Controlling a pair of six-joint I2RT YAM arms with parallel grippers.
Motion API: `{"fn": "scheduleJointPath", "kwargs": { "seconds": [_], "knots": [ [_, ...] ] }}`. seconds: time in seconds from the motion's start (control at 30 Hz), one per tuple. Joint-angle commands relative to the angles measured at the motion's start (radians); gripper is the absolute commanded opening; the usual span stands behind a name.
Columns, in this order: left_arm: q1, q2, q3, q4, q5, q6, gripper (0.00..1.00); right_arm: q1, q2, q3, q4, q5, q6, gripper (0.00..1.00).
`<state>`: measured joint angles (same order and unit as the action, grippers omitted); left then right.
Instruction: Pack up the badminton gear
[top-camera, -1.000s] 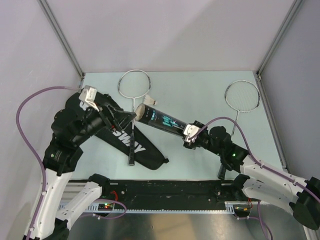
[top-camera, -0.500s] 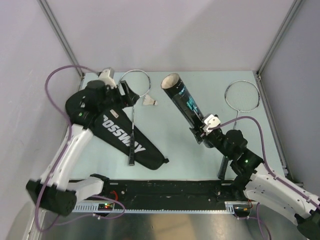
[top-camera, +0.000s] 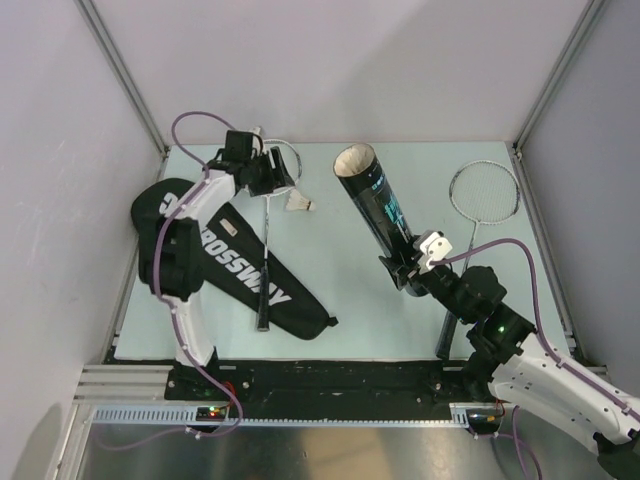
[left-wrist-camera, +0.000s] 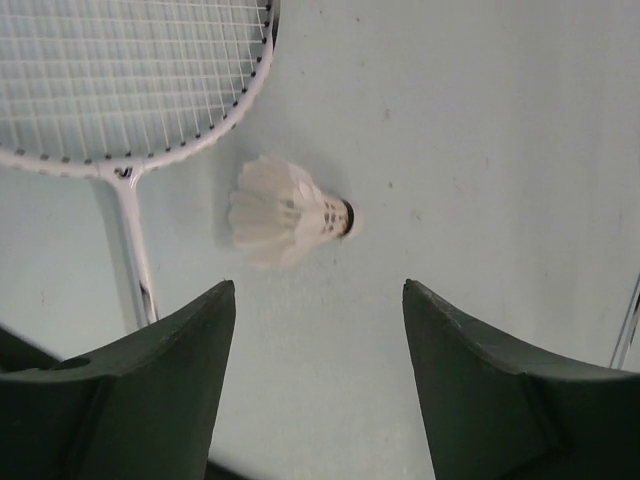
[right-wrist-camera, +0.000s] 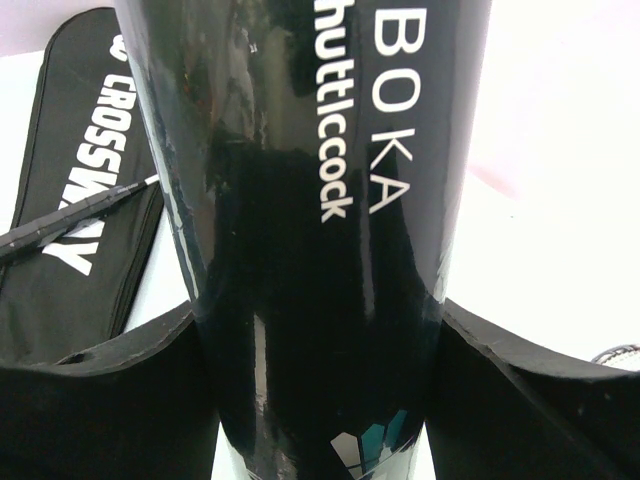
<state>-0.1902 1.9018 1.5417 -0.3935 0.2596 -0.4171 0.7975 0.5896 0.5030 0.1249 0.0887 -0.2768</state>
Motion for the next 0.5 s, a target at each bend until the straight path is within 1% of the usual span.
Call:
{"fn": "scheduleJointPath", "kwargs": {
  "seconds": [0.0, 0.1, 0.23, 0.33, 0.43, 0.47],
  "knots": [
    [0.006, 0.115, 0.126, 0.03, 0.087, 0.007, 0.71, 0.005, -0.01, 0.033, 0.077, -0.005, 0.009, 0.29],
    [0.008, 0.191, 0.172, 0.036, 0.122, -0.016, 0.69, 0.004, -0.005, 0.034, 0.082, -0.008, 0.004, 0.29],
    [0.009, 0.265, 0.205, 0.039, 0.18, -0.04, 0.62, 0.001, -0.001, 0.034, 0.082, -0.016, 0.001, 0.29],
    [0.008, 0.287, 0.195, 0.043, 0.205, -0.044, 0.54, -0.006, 0.009, 0.033, 0.087, -0.026, -0.001, 0.29],
    [0.008, 0.276, 0.172, 0.046, 0.208, -0.042, 0.46, -0.013, 0.011, 0.034, 0.089, -0.035, 0.0, 0.29],
    [0.009, 0.268, 0.162, 0.047, 0.207, -0.037, 0.41, -0.015, 0.01, 0.034, 0.087, -0.036, 0.002, 0.29]
  ]
}}
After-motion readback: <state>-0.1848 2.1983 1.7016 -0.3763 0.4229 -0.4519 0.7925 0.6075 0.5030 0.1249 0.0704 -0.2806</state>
